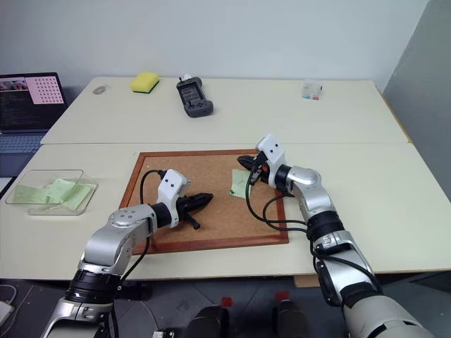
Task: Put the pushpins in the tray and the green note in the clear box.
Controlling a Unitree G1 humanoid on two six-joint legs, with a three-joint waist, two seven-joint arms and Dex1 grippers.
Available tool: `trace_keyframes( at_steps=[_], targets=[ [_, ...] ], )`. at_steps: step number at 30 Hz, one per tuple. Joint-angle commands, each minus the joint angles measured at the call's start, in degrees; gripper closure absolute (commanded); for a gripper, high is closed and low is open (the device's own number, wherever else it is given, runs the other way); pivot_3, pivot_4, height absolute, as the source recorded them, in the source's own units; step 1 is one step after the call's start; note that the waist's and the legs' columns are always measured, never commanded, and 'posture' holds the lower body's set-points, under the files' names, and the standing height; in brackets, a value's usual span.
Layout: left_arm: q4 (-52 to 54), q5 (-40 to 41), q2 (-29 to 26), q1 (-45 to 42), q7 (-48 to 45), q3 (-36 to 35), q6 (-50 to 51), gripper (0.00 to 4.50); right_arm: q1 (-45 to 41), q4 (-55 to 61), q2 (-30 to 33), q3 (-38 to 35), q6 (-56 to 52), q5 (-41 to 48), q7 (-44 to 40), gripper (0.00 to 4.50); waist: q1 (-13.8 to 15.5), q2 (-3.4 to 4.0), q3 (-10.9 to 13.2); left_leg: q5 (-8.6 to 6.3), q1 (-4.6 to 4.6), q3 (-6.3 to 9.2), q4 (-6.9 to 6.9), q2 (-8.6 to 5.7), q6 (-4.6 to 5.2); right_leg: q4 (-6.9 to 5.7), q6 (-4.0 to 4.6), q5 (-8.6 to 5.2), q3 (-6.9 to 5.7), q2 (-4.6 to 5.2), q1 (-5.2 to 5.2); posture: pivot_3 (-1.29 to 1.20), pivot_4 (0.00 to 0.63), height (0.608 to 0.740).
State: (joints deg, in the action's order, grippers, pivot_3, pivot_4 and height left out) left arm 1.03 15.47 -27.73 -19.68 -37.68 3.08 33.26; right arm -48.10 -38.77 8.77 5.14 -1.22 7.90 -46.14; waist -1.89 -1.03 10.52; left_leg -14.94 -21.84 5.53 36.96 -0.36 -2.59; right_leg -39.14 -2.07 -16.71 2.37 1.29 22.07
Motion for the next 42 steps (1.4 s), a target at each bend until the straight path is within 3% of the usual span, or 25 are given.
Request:
trace_keyframes(
  at_steps=[1,8,15,21,41,42],
  targets=[
    [-2.5,-1.5,0.4,0.9,0.8,1.5,1.6,4.5,0.8,5.7,1.0,-2.6,-2.8,1.8,2.2,4.46,0.0,0.0,0.0,0.0,0.0,0.0,0.0,0.0,0.0,0.0,0.0,0.0,0.0,0.0,0.0,0.0,0.15,0.74],
    [-1.5,-1.6,0.2,1.9,0.7,1.8,2.4,4.5,5.6,13.6,6.5,-8.0,-11.3,0.2,13.0,4.46,0.2,0.05,0.0,0.0,-0.03,0.01,0.0,-0.03,0.0,0.03,0.01,0.0,0.0,0.02,0.0,0.0,0.15,0.74],
    [-0.9,-1.5,-0.4,3.3,0.2,2.1,2.8,4.5,17.0,25.3,12.6,-10.6,-18.9,0.7,16.2,4.46,0.1,0.35,-0.2,-0.01,-0.03,-0.06,-0.05,0.0,0.01,0.07,0.0,0.0,0.05,0.02,0.0,0.0,0.15,0.74],
    [-1.9,-1.9,-0.6,2.6,-0.3,2.5,2.1,4.5,21.0,30.0,11.1,-10.6,-23.7,3.1,16.9,4.46,-0.4,0.54,-0.3,0.0,0.05,-0.22,-0.03,0.0,0.02,0.05,-0.02,0.0,0.16,-0.01,-0.03,0.0,0.15,0.74],
    [-0.9,-1.9,-0.9,3.0,0.2,2.0,2.0,4.5,19.6,25.8,7.1,-10.2,-24.3,4.5,17.8,4.46,-0.3,0.56,-0.4,0.0,0.07,-0.49,-0.05,0.03,0.02,0.1,-0.03,0.0,0.13,-0.04,-0.08,0.0,0.15,0.74],
    [-1.0,-1.9,-0.9,2.8,0.1,2.1,2.0,4.5,19.7,25.7,7.2,-10.2,-24.1,4.5,17.7,4.27,-0.3,0.56,-0.4,0.0,0.08,-0.5,-0.05,0.02,0.03,0.09,-0.03,0.0,0.14,-0.04,-0.08,0.0,0.15,0.74]
  ],
)
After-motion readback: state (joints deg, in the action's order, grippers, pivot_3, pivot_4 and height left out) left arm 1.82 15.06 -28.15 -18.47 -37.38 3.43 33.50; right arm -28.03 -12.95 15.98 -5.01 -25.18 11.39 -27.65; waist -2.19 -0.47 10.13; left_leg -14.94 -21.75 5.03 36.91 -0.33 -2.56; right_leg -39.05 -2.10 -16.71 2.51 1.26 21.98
